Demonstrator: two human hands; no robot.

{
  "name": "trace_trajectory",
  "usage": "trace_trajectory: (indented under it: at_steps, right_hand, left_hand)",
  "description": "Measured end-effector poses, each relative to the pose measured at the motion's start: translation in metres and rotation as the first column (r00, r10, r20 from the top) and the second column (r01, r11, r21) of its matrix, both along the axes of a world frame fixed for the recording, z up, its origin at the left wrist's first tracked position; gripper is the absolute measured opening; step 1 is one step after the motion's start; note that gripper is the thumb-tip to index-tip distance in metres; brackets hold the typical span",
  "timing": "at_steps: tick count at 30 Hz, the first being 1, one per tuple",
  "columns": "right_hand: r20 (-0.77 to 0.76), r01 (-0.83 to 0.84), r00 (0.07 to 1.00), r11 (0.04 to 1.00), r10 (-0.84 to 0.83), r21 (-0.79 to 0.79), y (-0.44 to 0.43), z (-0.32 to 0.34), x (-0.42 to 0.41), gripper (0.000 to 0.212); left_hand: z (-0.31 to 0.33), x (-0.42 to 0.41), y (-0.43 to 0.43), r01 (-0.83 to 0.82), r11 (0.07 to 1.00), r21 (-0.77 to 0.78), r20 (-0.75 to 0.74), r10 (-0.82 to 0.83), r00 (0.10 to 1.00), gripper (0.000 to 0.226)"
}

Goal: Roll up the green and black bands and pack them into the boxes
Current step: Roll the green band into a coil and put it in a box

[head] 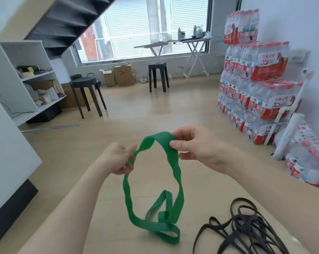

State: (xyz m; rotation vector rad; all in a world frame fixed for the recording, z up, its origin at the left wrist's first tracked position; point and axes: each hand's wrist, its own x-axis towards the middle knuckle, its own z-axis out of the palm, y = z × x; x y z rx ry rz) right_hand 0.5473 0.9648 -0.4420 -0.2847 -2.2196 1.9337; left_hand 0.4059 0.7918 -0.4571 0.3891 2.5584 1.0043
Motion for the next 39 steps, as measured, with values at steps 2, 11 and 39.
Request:
trace_trajectory:
  at_steps: [2,11,39]
  right_hand:
    - [-0.012,0.08,0.997,0.996,-0.081,-0.033,0.004,0.001,0.001,0.008]
    - [-0.099,0.208,0.966,0.947,-0.238,-0.245,0.003,-0.011,-0.005,0.019]
    - [-0.052,0.048,0.997,0.999,-0.048,0.002,-0.004,-0.023,0.003,0.016]
  left_hand:
    - [0.004,0.0,-0.004,0.071,0.979,-0.191,-0.264,-0.121,0.957,0.042]
    - [0.008,0.049,0.045,0.459,0.859,0.225,-0.434,-0.333,0.837,0.035]
    - [0.037,0.056,0.036,0.237,0.691,0.683,-0.237,-0.097,0.967,0.028]
